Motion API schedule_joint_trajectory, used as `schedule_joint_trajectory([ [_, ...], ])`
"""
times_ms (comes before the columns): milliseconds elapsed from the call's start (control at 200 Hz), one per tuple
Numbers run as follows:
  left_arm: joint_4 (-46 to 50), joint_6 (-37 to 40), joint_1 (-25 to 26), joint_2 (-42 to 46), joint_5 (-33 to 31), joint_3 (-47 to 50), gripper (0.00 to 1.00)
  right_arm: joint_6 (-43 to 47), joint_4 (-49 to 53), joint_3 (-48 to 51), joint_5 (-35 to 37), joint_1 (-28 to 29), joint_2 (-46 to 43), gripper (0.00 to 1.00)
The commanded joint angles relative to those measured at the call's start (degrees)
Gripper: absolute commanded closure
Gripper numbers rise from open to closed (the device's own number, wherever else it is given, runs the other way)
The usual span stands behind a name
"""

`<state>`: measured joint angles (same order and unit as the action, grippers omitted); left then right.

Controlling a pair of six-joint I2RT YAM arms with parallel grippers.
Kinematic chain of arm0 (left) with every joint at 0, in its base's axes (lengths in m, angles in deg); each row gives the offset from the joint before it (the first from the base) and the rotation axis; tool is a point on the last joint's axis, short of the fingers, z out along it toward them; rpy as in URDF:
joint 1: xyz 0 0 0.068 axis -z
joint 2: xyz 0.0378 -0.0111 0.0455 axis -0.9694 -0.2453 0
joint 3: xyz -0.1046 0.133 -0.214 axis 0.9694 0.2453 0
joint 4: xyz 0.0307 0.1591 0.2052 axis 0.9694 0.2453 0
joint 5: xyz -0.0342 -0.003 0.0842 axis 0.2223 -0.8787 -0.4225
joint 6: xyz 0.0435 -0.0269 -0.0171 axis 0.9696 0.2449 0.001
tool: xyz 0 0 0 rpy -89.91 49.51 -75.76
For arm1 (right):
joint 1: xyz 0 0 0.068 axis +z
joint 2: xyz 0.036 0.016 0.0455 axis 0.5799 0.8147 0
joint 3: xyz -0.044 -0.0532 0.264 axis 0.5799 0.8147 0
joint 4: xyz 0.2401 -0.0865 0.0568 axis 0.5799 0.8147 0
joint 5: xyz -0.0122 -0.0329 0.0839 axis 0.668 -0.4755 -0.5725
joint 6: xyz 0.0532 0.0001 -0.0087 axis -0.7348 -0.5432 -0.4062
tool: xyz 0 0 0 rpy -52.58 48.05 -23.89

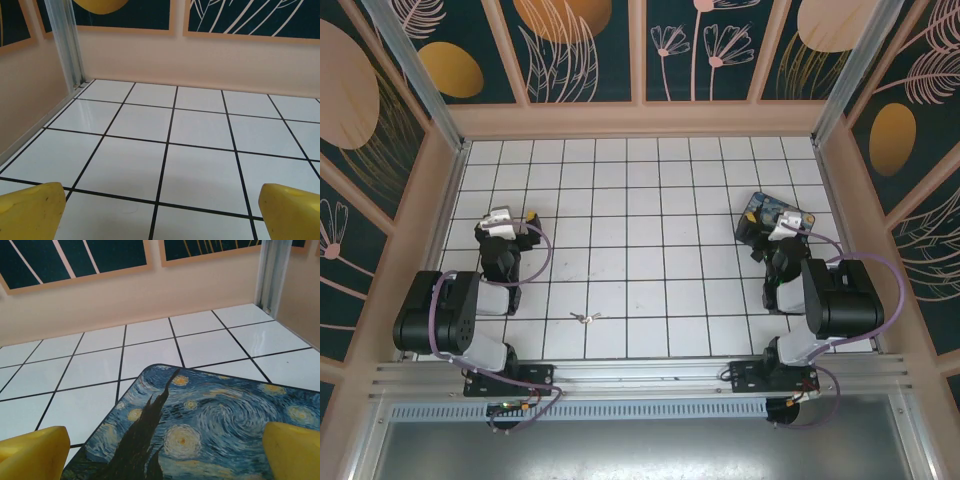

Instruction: Unlock a padlock with a key

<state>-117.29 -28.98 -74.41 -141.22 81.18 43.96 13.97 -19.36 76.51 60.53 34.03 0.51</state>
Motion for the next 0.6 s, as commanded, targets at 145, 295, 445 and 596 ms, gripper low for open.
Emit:
schedule_joint_trajectory([
  [145, -2.23, 0.89, -0.16, 0.14, 1.02, 0.18, 0.01, 0.90, -0.32, -0.93, -1.28, -0.43, 0.04, 0.01],
  [295, -2.27, 0.94, -0.16, 0.22, 1.02, 0.17, 0.01, 0.83, -0.32, -0.92, -1.37, -0.44, 0.00, 0.01],
  [445, -2.19, 0.95, -0.15, 0.11, 1.02, 0.16, 0.01, 0.84, -0.15, -1.08, -1.46, -0.48, -0.02, 0.01],
  [596, -1.55, 0.38, -0.95, 0.20, 2.49, -0.15, 0.01, 1.17, 0.28, -1.29, -2.99, -0.66, -0.04, 0.01],
])
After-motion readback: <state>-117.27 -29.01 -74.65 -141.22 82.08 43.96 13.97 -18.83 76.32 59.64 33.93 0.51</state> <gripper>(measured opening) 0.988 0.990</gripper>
